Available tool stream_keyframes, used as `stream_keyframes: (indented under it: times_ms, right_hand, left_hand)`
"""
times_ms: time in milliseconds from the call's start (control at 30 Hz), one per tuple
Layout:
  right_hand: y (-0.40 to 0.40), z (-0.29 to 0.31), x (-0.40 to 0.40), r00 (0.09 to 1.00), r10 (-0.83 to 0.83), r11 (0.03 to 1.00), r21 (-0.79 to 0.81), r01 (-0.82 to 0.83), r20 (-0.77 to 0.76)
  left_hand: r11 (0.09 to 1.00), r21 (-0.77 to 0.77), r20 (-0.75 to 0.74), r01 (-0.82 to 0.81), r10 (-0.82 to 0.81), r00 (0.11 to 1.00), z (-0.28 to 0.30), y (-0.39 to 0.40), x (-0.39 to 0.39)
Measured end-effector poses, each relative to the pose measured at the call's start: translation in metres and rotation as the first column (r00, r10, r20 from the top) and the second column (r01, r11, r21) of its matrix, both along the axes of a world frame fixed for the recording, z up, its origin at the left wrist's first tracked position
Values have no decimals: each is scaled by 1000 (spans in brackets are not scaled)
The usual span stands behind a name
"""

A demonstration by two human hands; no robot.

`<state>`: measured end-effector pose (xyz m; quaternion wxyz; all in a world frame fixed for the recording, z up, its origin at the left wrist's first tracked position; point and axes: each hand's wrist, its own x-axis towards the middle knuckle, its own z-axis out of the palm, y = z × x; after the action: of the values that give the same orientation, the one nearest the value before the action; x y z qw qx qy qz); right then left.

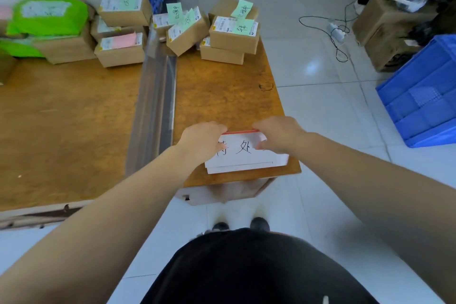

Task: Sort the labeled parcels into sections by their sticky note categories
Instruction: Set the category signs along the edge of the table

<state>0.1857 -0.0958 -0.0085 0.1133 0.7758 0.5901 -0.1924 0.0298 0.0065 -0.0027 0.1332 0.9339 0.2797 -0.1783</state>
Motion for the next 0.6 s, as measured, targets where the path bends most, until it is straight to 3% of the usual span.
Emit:
stream_keyframes:
  times_ms: [367, 600]
  right_hand:
    - [35, 73, 28, 990, 128, 976, 181, -117, -52]
    - [47, 68, 39, 989, 145, 972, 184, -145, 12]
  left_hand:
    - [998, 20, 115, -57, 54, 992, 79, 31, 13]
    - [996, 26, 145, -83, 78, 986, 67, 41, 27]
